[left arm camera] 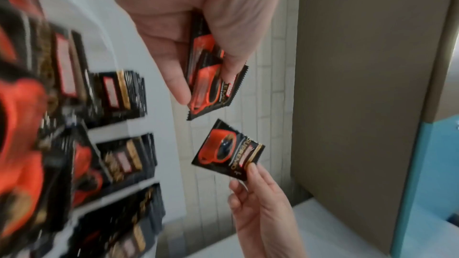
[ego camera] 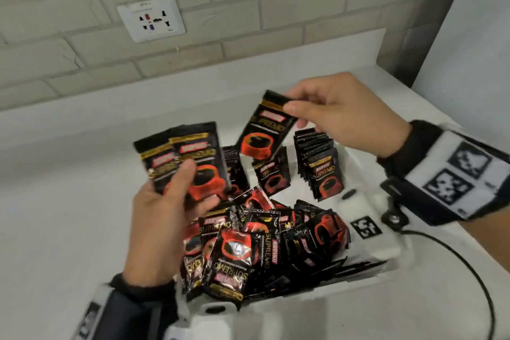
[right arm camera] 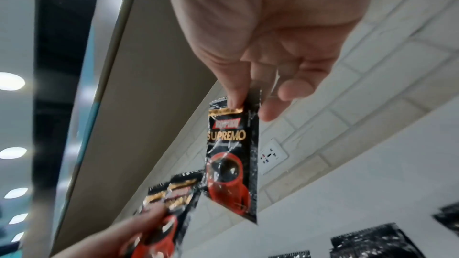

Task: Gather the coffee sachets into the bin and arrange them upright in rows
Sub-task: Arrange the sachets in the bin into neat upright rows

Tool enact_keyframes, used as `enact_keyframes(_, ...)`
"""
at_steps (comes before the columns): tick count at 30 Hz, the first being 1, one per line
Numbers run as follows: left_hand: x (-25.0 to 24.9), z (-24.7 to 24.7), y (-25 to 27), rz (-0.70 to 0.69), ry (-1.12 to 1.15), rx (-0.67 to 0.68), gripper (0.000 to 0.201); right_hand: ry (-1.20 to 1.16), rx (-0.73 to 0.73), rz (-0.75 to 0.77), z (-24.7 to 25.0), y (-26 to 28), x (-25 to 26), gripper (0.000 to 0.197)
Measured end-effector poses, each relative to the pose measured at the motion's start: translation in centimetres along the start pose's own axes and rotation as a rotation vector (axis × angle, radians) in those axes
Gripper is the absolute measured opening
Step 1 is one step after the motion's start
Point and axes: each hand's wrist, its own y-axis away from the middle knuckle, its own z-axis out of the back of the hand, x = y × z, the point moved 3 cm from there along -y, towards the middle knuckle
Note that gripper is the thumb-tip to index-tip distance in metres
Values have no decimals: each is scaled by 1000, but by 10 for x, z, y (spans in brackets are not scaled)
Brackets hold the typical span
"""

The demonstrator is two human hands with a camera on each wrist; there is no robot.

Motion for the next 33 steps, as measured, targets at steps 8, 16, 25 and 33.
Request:
enact_keyframes(8,-10,48,-9,-108,-19,-152,12,460,334,120,-85,-43,9,22)
enact_keyframes(16,0,51,-17,-69,-60,-115,9,816,388,196,-116,-46,3,13)
enact_keyframes(25,1,44,-25,-99,-69,-40,20,964,425,323,-127,-45,2,15)
enact_keyframes(33,8,42,-32,-82,-69,-9,27,562,267,117,-80,-59,20,18)
